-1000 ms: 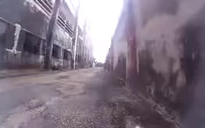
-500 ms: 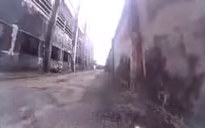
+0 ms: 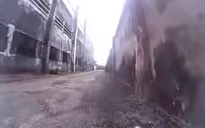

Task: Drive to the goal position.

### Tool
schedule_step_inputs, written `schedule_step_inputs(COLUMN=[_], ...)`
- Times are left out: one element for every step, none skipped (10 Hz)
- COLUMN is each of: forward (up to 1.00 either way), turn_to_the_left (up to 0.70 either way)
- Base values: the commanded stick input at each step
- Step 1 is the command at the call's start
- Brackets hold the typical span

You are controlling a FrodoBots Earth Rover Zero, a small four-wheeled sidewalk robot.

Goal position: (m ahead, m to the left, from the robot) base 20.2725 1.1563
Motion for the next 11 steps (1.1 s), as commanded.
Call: schedule_step_inputs(forward=[0.70, 0.70, 0.70, 0.70, 0.70, 0.70, 0.70, 0.70, 0.70, 0.70, 0.70], turn_to_the_left=[0.00, 0.00, 0.00, 0.00, 0.00, 0.00, 0.00, 0.00, 0.00, 0.00, 0.00])
